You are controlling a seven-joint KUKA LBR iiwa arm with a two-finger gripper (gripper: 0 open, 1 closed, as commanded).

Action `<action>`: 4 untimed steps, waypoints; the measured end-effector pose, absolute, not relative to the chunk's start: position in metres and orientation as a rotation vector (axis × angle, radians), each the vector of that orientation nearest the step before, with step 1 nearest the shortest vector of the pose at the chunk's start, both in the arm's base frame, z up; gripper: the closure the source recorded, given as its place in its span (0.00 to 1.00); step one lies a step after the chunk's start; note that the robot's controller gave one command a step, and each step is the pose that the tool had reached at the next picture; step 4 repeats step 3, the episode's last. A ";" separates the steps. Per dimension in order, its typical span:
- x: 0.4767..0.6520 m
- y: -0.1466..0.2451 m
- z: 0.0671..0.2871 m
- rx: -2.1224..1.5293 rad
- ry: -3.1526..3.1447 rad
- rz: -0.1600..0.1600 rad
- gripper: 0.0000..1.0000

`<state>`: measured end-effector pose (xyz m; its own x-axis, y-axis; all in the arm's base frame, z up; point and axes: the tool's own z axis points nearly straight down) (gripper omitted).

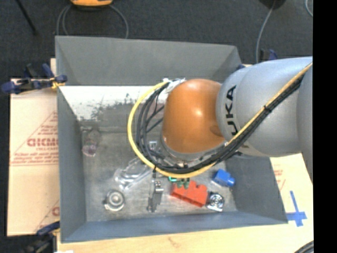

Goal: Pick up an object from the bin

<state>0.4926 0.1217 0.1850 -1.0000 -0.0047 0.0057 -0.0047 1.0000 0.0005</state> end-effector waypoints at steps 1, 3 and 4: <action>0.526 0.117 0.112 0.153 -3.147 -0.004 0.00; 0.523 0.116 0.224 0.135 -3.147 0.000 1.00; 0.523 0.116 0.224 0.135 -3.147 0.000 1.00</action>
Offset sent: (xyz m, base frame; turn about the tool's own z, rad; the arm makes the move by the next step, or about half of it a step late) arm 0.0452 -0.0067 -0.1150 -0.1218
